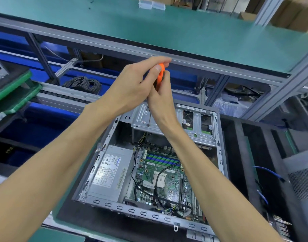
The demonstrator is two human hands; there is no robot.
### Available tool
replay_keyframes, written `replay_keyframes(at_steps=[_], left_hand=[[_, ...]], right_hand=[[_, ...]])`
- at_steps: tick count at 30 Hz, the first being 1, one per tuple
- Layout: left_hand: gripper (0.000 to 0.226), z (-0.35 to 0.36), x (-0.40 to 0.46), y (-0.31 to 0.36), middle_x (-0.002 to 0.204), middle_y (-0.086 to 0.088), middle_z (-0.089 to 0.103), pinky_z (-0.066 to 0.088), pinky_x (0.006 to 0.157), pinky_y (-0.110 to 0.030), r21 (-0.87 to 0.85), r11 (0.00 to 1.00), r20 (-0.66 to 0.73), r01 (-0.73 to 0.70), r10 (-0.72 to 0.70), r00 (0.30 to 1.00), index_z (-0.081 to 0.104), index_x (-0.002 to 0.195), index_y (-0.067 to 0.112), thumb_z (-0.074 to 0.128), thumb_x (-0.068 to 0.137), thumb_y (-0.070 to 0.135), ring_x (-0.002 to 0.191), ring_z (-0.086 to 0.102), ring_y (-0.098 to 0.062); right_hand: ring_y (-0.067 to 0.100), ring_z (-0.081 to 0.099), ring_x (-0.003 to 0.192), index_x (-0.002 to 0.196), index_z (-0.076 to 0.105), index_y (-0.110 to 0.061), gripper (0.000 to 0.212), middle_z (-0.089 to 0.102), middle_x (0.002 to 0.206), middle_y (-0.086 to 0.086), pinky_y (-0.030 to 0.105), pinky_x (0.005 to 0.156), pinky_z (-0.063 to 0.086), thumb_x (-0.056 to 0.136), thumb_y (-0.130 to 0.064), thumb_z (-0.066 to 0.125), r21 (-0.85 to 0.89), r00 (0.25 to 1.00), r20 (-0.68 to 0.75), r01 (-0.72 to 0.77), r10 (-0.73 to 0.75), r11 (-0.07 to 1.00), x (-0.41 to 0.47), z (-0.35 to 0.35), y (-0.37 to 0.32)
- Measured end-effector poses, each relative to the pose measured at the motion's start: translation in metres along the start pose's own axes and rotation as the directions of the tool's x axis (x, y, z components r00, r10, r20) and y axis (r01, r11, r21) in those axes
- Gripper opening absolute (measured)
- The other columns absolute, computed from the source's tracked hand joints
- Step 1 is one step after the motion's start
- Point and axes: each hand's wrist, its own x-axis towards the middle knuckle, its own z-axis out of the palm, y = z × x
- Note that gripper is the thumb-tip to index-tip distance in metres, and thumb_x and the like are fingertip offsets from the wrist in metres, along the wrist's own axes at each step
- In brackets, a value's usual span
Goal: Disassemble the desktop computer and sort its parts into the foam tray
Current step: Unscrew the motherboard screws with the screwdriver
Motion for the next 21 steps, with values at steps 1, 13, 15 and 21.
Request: replay_keyframes(at_steps=[1, 13, 15, 21], left_hand=[[0.037, -0.002, 0.002, 0.0, 0.131, 0.008, 0.064, 0.043, 0.108, -0.027, -0.005, 1.0, 0.019, -0.003, 0.003, 1.0, 0.056, 0.14, 0.019, 0.039, 0.107, 0.02, 0.123, 0.055, 0.001], [0.024, -0.003, 0.007, 0.002, 0.103, 0.003, 0.07, 0.053, 0.086, -0.036, 0.005, 0.998, -0.054, 0.065, -0.065, 0.996, 0.053, 0.105, 0.013, 0.064, 0.094, 0.031, 0.094, 0.065, -0.011], [0.028, -0.008, 0.005, 0.002, 0.124, 0.008, 0.065, 0.05, 0.1, -0.034, -0.07, 0.996, 0.088, 0.048, -0.041, 0.995, 0.054, 0.128, 0.018, 0.053, 0.1, 0.019, 0.111, 0.063, -0.004], [0.032, -0.022, 0.006, -0.005, 0.109, 0.006, 0.073, 0.05, 0.1, -0.027, -0.026, 1.0, 0.005, -0.013, 0.013, 1.0, 0.068, 0.126, 0.018, 0.064, 0.095, 0.016, 0.105, 0.066, -0.001]], right_hand=[[0.006, 0.056, 0.069, 0.101, 0.049, -0.026, 0.01, 0.059, 0.075, -0.017, 0.036, 0.063, 0.054, 0.098, -0.026, 0.059, 0.002, 1.0, -0.005, 0.023, -0.023, 1.0, 0.001, -0.001, -0.001], [0.02, 0.03, 0.053, 0.092, 0.055, -0.019, 0.009, 0.042, 0.069, 0.012, 0.027, 0.049, 0.027, 0.086, -0.024, 0.051, 0.152, 0.952, 0.303, -0.092, 0.042, 0.984, 0.029, -0.002, -0.005], [0.024, 0.025, 0.06, 0.075, 0.05, -0.016, 0.024, 0.038, 0.072, 0.011, 0.03, 0.051, 0.024, 0.08, -0.04, 0.051, 0.111, 0.947, 0.309, -0.126, 0.086, 0.986, 0.032, -0.002, -0.002], [0.018, 0.045, 0.057, 0.077, 0.051, -0.015, 0.024, 0.05, 0.063, 0.002, 0.032, 0.059, 0.04, 0.089, -0.029, 0.065, -0.154, 0.946, 0.307, -0.057, 0.102, 0.986, 0.022, -0.011, 0.025]])
